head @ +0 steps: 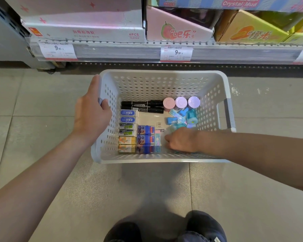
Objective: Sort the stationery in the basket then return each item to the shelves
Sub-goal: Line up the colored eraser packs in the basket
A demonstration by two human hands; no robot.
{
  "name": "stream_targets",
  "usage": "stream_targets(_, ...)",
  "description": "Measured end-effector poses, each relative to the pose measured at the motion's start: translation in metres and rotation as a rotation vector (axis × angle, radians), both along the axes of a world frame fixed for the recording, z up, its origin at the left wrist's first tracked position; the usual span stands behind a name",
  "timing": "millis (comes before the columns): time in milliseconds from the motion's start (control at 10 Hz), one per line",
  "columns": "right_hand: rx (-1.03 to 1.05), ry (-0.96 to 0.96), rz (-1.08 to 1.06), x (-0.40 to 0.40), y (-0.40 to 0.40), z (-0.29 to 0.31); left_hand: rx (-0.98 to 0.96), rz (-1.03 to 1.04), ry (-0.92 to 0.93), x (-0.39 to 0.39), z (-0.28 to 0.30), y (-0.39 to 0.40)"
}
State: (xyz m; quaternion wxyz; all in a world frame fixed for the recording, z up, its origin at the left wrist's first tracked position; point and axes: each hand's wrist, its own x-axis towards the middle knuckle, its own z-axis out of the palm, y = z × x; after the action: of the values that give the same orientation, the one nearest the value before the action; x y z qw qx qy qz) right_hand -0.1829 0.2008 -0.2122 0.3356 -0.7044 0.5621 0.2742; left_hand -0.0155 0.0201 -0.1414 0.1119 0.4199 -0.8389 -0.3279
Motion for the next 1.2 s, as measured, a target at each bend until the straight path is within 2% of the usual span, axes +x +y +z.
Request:
stream_targets(200, -0.033, -0.033, -0.012, 0.002, -0.001, 0.002, -0.014, -0.007, -0.002, 0.000, 0.000, 0.001)
stream_targets(400, 0.025, -0.052, -0.145, 0.004, -0.001, 0.016, -0.028, -0.003, 0.003, -0.001, 0.000, 0.001)
stream_targets(500, -0.021, -0.195, -0.394, -0.002, -0.006, 0.027, -0.035, 0.012, 0.006, -0.001, -0.001, 0.001)
stream_targets(600, 0.009, -0.546, -0.948, -0.014, -0.014, 0.037, -0.033, 0.022, 0.010, -0.001, -0.003, 0.001)
stream_targets(700, 0.084, -0.854, -1.335, -0.021, -0.014, 0.045, -0.025, 0.015, 0.017, 0.000, -0.003, 0.001)
stream_targets(800, 0.101, -0.952, -1.434, -0.024, -0.011, 0.047, -0.024, 0.013, 0.016, 0.000, -0.002, 0.000)
stream_targets(900, 0.081, -0.900, -1.377, -0.025, -0.009, 0.042, -0.026, 0.011, 0.018, 0.000, -0.003, 0.000)
stream_targets(1100, 0.187, -0.867, -1.376, -0.022, -0.011, 0.043, -0.014, 0.009, 0.011, 0.000, 0.002, 0.003)
stream_targets(1200, 0.213, -0.788, -1.400, -0.017, -0.013, 0.048, -0.011, 0.005, 0.006, -0.001, 0.004, 0.004)
